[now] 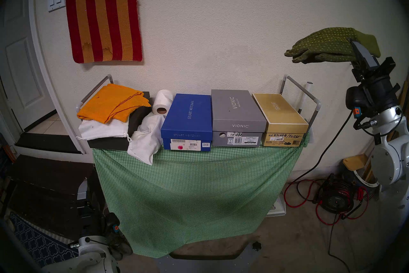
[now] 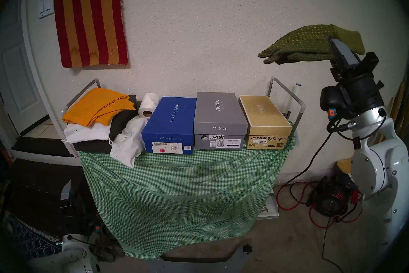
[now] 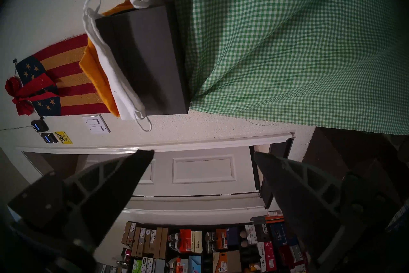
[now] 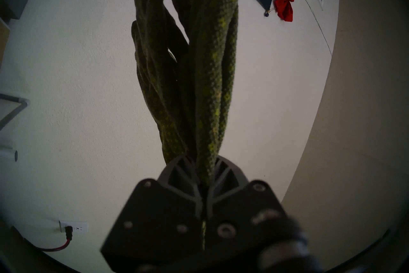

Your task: Lift the object off the cloth, cover the shoe rack with the cloth, put the object back

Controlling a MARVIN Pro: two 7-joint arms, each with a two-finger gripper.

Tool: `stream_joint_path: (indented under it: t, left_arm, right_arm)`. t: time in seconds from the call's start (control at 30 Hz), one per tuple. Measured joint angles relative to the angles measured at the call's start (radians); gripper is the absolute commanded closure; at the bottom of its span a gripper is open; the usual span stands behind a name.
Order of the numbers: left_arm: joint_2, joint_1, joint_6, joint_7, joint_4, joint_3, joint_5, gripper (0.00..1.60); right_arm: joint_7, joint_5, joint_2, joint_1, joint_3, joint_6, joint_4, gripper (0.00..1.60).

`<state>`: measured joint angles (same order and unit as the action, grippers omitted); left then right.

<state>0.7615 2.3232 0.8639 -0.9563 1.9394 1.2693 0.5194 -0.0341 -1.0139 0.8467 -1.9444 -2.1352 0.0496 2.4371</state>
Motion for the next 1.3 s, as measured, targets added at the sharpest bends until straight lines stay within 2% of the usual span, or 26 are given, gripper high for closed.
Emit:
stream_joint_path:
  t: [0.53, 0.8, 0.9, 1.07, 1.3]
  left_arm:
    - [0.010, 0.003, -0.007, -0.008, -0.005, 0.006, 0.009, 0.00]
    - [0.016, 0.004, -0.007, -0.009, -0.006, 0.010, 0.013, 0.00]
    - [0.018, 0.005, -0.007, -0.009, -0.007, 0.011, 0.016, 0.00]
    - [0.021, 0.007, -0.007, -0.009, -0.007, 0.014, 0.018, 0.00]
    - [0.026, 0.009, -0.008, -0.009, -0.008, 0.017, 0.022, 0.00]
  right_arm:
    - [-0.277, 0.147, -0.176, 0.142, 0.086, -0.022, 0.005, 1.60]
    - [-0.417, 0.251, -0.253, 0.215, 0.154, 0.007, 0.005, 1.60]
    - [-0.480, 0.306, -0.285, 0.251, 0.192, 0.032, 0.006, 1.60]
    - [-0.537, 0.358, -0.314, 0.291, 0.236, 0.071, 0.006, 1.60]
    - [-0.611, 0.414, -0.364, 0.374, 0.329, 0.194, 0.007, 1.60]
